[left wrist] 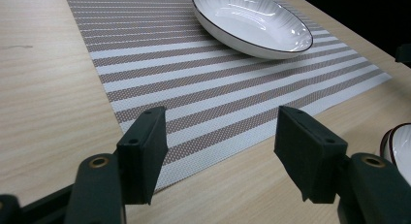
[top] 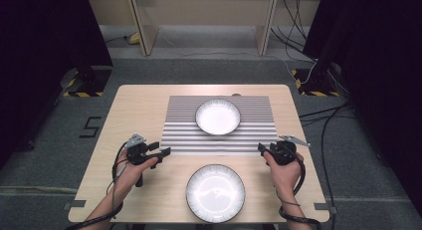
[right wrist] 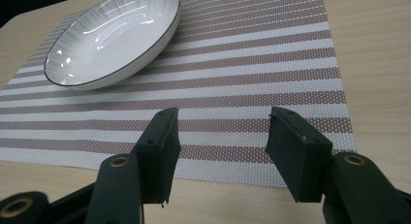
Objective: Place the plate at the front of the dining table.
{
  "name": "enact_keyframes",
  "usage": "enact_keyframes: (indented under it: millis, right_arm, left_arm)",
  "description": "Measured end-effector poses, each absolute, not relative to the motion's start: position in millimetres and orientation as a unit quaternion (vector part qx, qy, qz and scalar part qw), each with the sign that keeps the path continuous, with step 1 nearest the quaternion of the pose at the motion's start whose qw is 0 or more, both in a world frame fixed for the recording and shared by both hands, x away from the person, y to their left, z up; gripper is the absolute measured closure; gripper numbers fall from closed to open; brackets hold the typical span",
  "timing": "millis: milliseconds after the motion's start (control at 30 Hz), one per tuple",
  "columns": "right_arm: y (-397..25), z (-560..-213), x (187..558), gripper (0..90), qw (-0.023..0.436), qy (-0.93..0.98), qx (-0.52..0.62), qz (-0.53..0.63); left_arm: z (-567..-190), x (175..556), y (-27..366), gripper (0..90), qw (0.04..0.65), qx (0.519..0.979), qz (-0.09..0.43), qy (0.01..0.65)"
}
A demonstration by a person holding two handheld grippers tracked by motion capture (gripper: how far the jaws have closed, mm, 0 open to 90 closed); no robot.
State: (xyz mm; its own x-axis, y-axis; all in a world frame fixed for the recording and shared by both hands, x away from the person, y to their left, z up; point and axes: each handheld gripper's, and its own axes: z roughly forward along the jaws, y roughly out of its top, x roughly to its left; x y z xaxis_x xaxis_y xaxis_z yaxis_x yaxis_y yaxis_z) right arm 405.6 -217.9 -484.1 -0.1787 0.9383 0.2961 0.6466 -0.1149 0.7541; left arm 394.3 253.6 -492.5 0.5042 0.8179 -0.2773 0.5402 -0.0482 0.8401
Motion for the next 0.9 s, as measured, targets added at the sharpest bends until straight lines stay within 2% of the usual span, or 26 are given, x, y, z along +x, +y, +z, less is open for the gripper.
enact_keyframes:
  millis: [900]
  right_arm:
    - [-233,-492,376,45.1,0.174,0.639,0.625,0.413]
  left_arm:
    - [-496,371,283,35.5,0.489,0.707,0.153,0.487]
